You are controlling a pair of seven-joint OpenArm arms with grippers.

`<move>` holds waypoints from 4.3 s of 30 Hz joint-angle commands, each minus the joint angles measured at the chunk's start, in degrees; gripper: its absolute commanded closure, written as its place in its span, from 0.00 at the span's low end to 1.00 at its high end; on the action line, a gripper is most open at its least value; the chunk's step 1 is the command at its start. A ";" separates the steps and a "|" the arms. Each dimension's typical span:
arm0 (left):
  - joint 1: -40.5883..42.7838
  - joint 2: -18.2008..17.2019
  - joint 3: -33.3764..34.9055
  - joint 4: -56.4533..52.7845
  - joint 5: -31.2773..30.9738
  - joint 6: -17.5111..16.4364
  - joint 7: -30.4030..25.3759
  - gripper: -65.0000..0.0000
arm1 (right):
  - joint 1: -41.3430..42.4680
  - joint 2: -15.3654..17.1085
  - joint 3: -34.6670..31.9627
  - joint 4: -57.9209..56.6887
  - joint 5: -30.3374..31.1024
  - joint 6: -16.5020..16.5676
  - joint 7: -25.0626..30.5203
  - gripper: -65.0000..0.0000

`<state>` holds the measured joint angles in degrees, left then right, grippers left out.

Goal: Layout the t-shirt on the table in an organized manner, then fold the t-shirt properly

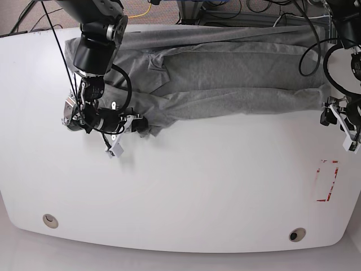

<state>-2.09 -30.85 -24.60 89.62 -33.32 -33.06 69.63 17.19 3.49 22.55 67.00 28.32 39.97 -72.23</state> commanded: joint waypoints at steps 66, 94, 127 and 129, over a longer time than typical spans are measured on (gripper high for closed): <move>2.31 -1.37 5.65 4.93 -0.66 -5.75 -0.75 0.38 | -24.44 30.76 -30.24 28.51 56.68 0.03 -7.11 0.00; 5.38 -1.10 5.83 11.78 -0.57 -6.94 -0.75 0.38 | -19.61 19.24 -24.79 29.04 48.74 0.03 -7.77 0.00; 5.38 -1.10 5.65 11.61 -0.48 -6.94 -0.92 0.38 | -22.77 28.38 -31.91 25.35 56.68 0.03 -7.77 0.00; 5.38 -1.10 5.65 11.61 -0.48 -6.94 -0.92 0.38 | -23.92 30.14 -31.91 26.32 56.68 0.03 -7.77 0.00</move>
<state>3.99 -30.85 -18.48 100.49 -33.47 -39.97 69.43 -6.15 31.20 -9.74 91.00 83.15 39.66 -80.79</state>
